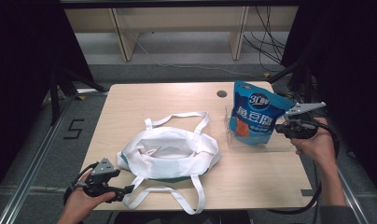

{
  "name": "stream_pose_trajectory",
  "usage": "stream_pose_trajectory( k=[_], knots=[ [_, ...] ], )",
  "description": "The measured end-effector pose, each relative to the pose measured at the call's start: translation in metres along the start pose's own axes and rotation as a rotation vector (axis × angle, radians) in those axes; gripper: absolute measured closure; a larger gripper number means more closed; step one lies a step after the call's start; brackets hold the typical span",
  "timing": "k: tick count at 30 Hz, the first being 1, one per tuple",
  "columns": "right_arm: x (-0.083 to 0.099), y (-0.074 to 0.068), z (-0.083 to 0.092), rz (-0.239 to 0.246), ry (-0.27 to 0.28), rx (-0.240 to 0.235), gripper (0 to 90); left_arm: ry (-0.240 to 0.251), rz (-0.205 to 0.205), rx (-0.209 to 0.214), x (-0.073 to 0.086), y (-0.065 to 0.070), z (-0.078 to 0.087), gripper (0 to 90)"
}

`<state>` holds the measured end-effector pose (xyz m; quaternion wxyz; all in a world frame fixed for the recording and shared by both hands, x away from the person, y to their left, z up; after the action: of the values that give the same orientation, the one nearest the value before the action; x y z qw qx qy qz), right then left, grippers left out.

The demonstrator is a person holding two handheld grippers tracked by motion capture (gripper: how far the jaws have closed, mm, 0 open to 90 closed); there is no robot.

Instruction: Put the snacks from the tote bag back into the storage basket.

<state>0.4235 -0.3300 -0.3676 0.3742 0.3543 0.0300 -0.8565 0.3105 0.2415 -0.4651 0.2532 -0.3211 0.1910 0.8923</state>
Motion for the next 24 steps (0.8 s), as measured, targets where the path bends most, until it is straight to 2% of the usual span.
stream_pose_trajectory(
  k=[1, 2, 3, 4, 5, 7, 9, 10, 12, 13, 14, 15, 16, 18, 19, 20, 22, 23, 24],
  knots=[
    [-0.002, -0.001, -0.004, 0.002, 0.009, 0.015, 90.0, 0.003, 0.0, 0.0, 0.0, 0.0, 0.0, 19.1],
    [-0.004, 0.001, -0.007, 0.022, 0.001, 0.021, 90.0, -0.005, 0.0, 0.0, 0.0, 0.0, 0.0, 19.1],
    [-0.005, 0.001, -0.01, 0.012, -0.001, 0.03, 90.0, -0.006, -0.003, -0.002, 0.0, -0.001, 0.0, 19.1],
    [-0.005, 0.002, -0.012, 0.029, -0.01, 0.039, 90.0, -0.01, -0.006, -0.005, -0.001, -0.001, 0.0, 19.1],
    [-0.006, 0.002, -0.013, 0.012, -0.022, 0.039, 90.0, -0.006, -0.002, -0.002, 0.0, 0.0, 0.0, 19.1],
    [-0.005, 0.006, -0.017, 0.03, -0.037, 0.059, 90.0, -0.006, -0.001, -0.002, 0.0, -0.001, -0.001, 19.1],
    [-0.004, 0.008, -0.019, 0.003, -0.042, 0.06, 90.0, -0.009, 0.01, -0.002, 0.0, 0.0, -0.001, 19.1],
    [-0.002, 0.011, -0.021, 0.029, -0.043, 0.071, 90.0, -0.008, 0.006, -0.002, 0.0, 0.0, -0.001, 19.1],
    [-0.001, 0.012, -0.023, 0.035, -0.057, 0.077, 90.0, -0.007, 0.013, 0.003, 0.0, 0.001, -0.001, 19.2],
    [0.0, 0.011, -0.024, 0.006, -0.056, 0.082, 90.0, -0.013, -0.009, 0.007, -0.001, 0.0, -0.001, 19.1],
    [0.0, 0.012, -0.025, 0.001, -0.056, 0.091, 90.0, -0.014, 0.007, -0.003, 0.0, 0.0, -0.001, 19.1],
    [0.002, 0.015, -0.025, 0.025, -0.066, 0.094, 90.0, -0.011, 0.01, -0.001, 0.0, 0.0, -0.001, 19.1],
    [0.001, 0.015, -0.025, -0.006, -0.068, 0.1, 90.0, -0.012, 0.01, -0.001, 0.0, 0.0, -0.002, 19.1],
    [0.004, 0.02, -0.027, 0.011, -0.049, 0.114, 90.0, -0.015, 0.01, 0.007, 0.0, 0.001, -0.001, 19.1],
    [0.003, 0.02, -0.027, -0.02, -0.054, 0.115, 90.0, -0.011, 0.015, 0.006, 0.0, 0.001, -0.001, 19.1],
    [0.005, 0.023, -0.028, 0.011, -0.054, 0.129, 90.0, -0.011, 0.016, 0.007, 0.0, 0.001, -0.001, 19.1],
    [0.006, 0.026, -0.031, 0.013, -0.041, 0.145, 90.0, -0.016, 0.01, -0.002, 0.0, 0.0, -0.002, 19.1],
    [0.005, 0.027, -0.031, -0.011, -0.052, 0.139, 90.0, -0.016, 0.01, -0.001, 0.0, 0.001, -0.002, 19.1],
    [0.006, 0.03, -0.035, -0.009, -0.026, 0.157, 90.0, -0.016, 0.009, -0.002, 0.0, 0.001, -0.002, 19.1]
  ],
)
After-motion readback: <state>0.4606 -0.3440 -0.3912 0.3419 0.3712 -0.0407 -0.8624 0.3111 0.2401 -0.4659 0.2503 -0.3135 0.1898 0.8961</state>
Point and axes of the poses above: each handheld gripper's, and its own axes: z roughly backward along the jaws, x roughly out of its underside, y roughly to its right, the point moved 1 cm from there along -z, roughly forward along the jaws, and after that the axes turned 9 degrees about z, right-handed, at the moved point
